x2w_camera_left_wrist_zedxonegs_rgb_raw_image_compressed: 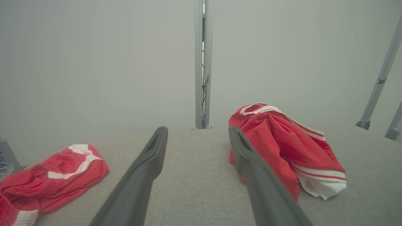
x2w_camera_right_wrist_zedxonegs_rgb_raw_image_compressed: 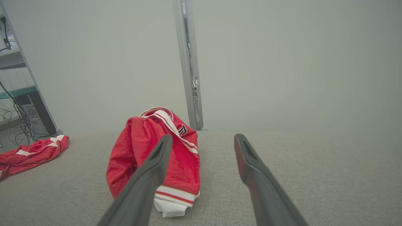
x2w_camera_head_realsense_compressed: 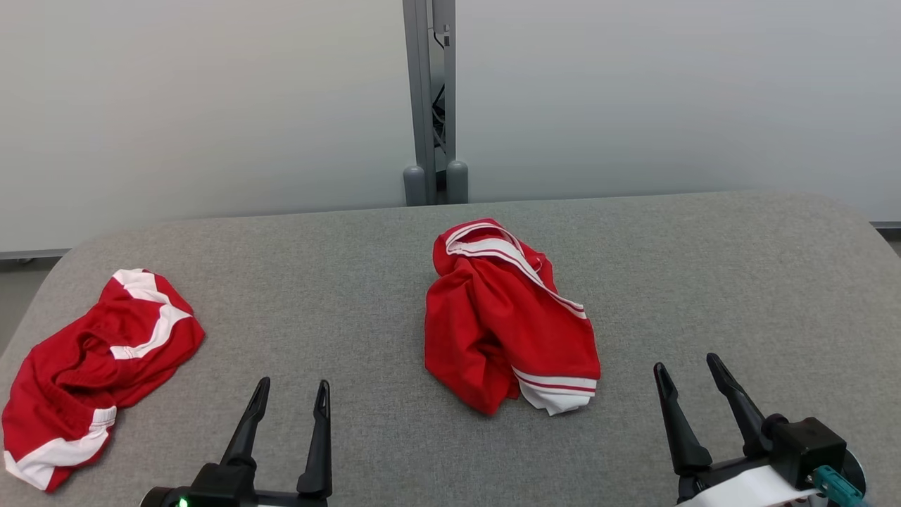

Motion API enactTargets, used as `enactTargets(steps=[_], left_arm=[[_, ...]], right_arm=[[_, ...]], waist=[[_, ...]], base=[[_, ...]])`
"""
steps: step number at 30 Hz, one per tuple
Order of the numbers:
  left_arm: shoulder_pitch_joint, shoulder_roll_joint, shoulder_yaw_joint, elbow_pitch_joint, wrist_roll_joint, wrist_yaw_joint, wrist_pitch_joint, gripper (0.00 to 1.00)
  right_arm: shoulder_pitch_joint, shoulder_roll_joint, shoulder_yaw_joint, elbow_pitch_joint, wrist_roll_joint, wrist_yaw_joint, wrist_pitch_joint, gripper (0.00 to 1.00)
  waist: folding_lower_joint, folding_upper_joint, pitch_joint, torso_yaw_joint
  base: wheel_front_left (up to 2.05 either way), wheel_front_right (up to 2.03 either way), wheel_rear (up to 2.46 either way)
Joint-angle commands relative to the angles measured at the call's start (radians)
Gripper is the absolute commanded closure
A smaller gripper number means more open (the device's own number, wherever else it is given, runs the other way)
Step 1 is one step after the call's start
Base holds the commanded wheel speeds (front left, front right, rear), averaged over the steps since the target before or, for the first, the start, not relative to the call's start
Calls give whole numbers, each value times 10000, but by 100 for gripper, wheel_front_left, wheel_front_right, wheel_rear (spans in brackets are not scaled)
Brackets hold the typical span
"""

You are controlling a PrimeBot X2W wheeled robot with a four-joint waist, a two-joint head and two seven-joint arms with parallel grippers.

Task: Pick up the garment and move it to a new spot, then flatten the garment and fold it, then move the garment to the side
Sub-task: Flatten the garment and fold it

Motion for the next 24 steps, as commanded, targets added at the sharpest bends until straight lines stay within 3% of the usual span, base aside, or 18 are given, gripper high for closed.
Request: enactTargets(steps=[1, 14, 24], left_arm=[[-158, 31, -22, 35, 74, 54, -43, 0], [-1248, 30, -1659, 613, -289, -432, -43, 0], [-2815, 35, -3438, 2205, -393, -884, -34, 0]], right_arm=[[-71, -30, -14, 15, -19, -3, -50, 0], [-397, -282, 8, 130, -17, -3, -50, 0], [-728, -371, 161, 78, -20, -1, -50, 0]], waist=[[0, 0, 12, -23], [0, 0, 318, -934], [0, 0, 811, -1988]], base=[[0, 0, 0], [0, 0, 0], [0, 0, 0]])
